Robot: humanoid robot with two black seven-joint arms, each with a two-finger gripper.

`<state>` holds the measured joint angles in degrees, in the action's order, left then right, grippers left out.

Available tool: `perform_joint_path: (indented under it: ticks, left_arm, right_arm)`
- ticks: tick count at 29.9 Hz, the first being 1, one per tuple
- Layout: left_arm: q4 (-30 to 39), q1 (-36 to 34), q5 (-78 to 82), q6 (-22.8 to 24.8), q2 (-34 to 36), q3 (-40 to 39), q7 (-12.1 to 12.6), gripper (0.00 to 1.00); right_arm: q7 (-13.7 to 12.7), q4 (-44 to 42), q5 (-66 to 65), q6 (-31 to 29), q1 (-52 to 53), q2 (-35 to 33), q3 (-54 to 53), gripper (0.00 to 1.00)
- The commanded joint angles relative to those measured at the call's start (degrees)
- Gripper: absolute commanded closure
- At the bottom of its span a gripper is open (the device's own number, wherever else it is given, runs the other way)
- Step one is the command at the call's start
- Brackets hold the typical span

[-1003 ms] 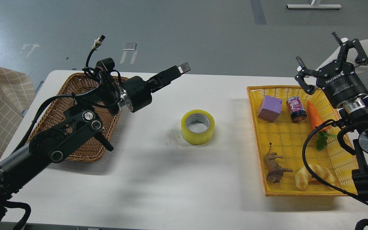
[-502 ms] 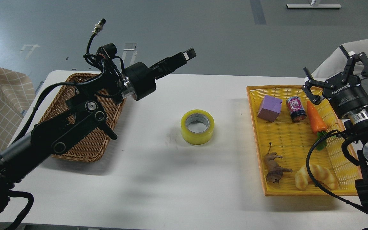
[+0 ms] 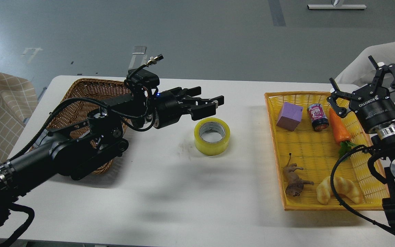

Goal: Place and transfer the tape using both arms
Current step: 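Swing the left gripper from the basket toward the tape roll, then grasp the tape roll with the left gripper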

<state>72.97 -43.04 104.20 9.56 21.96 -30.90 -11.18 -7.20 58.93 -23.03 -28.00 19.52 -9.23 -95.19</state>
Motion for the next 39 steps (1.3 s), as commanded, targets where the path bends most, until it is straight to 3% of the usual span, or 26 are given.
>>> perform_joint_path:
  ticks: [1,3,11,20,24,30,39]
  left_arm:
    - [-1.8,-1.1,0.6,0.0,-0.7,2.7,1.3,0.02]
    - [-2.7,-2.0,0.6,0.1,-1.8,3.3,3.1,0.02]
    - [-11.0,-8.1,0.6,0.3,-6.4,12.9,6.2,0.02]
    - [-17.1,-8.6,0.5,1.2,-13.0,15.2,11.6,0.02]
    - [-19.5,-8.8,0.4,1.1,-14.1,17.5,12.0,0.02]
    - [-20.2,-8.8,0.3,1.1,-15.5,19.3,14.4,0.02]
    - [-20.2,-10.2,0.2,1.1,-15.5,19.3,14.4,0.02]
  right_arm:
    - [0.0,-0.2,0.0,0.0,-0.1,0.1,0.0,0.0]
    - [0.0,-0.2,0.0,0.0,-0.4,0.2,0.0,0.0]
    - [0.0,-0.3,0.0,0.0,-0.4,0.4,-0.1,0.0]
    - [0.0,-1.0,0.0,0.0,-0.4,0.4,0.0,0.0]
    - [0.0,-1.0,0.0,0.0,-0.4,0.4,0.0,0.0]
    - [0.0,-1.0,0.0,0.0,-0.9,0.4,0.0,0.0]
    - [0.0,-1.1,0.0,0.0,-1.5,0.5,0.0,0.0]
